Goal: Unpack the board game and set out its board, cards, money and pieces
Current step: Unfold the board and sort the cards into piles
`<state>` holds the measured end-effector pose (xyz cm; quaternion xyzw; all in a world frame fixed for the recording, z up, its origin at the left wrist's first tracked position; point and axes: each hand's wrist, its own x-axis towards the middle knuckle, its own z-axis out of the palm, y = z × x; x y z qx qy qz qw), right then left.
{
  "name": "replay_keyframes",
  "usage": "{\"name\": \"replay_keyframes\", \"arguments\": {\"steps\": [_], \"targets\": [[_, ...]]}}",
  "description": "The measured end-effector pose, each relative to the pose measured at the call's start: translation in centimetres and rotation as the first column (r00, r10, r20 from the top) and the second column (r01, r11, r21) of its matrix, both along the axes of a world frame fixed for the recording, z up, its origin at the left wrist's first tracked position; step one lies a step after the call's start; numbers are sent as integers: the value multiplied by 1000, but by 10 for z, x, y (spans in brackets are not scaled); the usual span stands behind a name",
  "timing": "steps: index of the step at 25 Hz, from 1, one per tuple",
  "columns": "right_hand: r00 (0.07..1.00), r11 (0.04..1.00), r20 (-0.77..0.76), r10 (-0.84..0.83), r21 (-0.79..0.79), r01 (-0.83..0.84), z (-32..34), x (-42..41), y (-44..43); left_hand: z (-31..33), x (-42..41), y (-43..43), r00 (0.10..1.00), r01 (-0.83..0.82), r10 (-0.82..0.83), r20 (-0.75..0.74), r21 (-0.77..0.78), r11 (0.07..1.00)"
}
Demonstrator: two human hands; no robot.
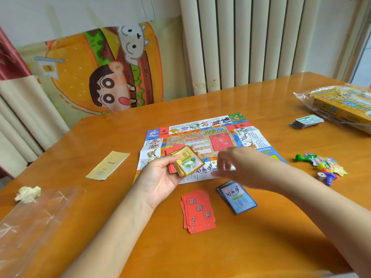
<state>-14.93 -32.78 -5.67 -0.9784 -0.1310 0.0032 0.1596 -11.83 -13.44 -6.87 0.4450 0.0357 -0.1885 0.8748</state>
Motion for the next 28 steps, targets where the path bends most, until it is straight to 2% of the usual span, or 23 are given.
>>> {"name": "replay_keyframes", "arguments": {"steps": [1, 3, 4, 5, 8, 10, 13, 16, 21, 24, 28], "targets": [[997, 981, 64, -38, 195, 25, 0, 4, 2, -1, 2, 0, 999, -35, 34, 32, 6, 999], [998, 811, 36, -56, 584, 25, 1, 6, 9, -3, 2, 0, 991, -73, 67, 116, 41, 997], [1000, 723, -23, -20, 690, 31, 1, 5, 14, -5, 1, -2, 985, -85, 72, 160, 78, 993], [997, 674, -76, 19, 738, 43, -1, 4, 18, -6, -1, -4, 977, -91, 65, 202, 123, 988], [987, 629, -157, 21, 769, 109, -11, 6, 22, -10, -8, -11, 962, -93, 38, 270, 195, 976], [983, 575, -182, -13, 803, 156, -14, 11, 22, -10, -8, -12, 956, -95, 36, 291, 190, 977], [981, 508, -190, 32, 849, 148, -13, 11, 20, -8, -6, -9, 947, -98, 34, 321, 186, 978], [979, 474, -191, 64, 869, 139, -12, 10, 21, -8, -6, -10, 941, -151, 81, 329, 191, 970], [980, 351, -198, -4, 918, 187, -13, 14, 19, -8, -2, -10, 937, -242, 187, 295, 160, 957], [972, 332, -231, 39, 921, 206, -13, 14, 18, -9, -2, -9, 932, -258, 194, 306, 184, 948], [960, 326, -269, 83, 917, 229, -17, 12, 24, -12, -5, -14, 906, -278, 159, 392, 268, 922]]}}
